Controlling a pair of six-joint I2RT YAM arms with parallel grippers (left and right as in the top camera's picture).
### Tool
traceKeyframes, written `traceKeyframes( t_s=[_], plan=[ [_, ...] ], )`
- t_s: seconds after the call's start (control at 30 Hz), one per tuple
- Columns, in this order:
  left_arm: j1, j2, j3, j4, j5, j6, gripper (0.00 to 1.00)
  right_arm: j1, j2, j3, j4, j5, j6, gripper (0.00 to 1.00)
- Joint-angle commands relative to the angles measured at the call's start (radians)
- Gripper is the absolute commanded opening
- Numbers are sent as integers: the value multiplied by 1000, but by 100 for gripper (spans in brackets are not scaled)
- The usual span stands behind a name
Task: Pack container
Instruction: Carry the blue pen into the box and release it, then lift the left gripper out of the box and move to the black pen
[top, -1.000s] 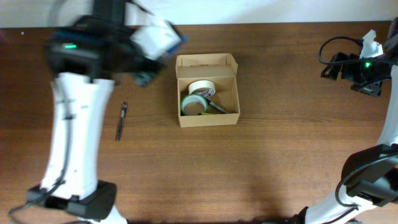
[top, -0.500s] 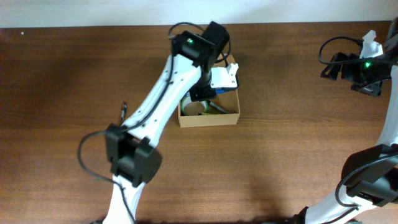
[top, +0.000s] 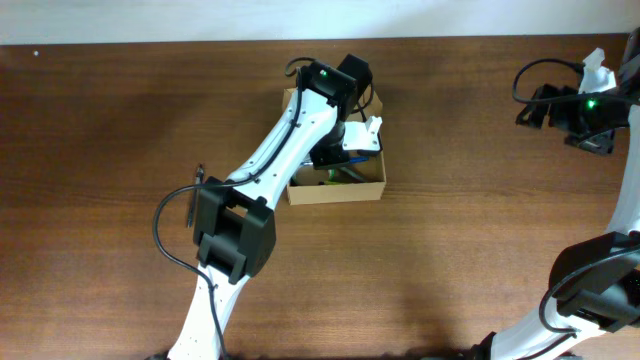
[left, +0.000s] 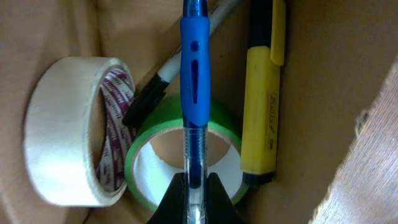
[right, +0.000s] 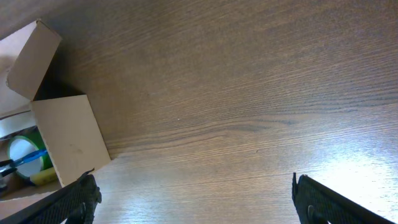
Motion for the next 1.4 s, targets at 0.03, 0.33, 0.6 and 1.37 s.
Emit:
traceKeyframes(
  t_s=[0.03, 0.33, 0.6, 1.37],
  plan=[
    [8, 27, -3, -2, 72, -47, 2, 0, 7, -3, 0, -13, 9, 99],
    [6, 6, -8, -32, 45, -47, 14, 0, 7, -3, 0, -13, 9, 99],
    [87, -238, -8, 3, 49, -137, 40, 0, 7, -3, 0, -13, 9, 99],
    [587, -887, -1086, 524, -35, -875, 54, 0, 7, -3, 0, -13, 9, 99]
  ],
)
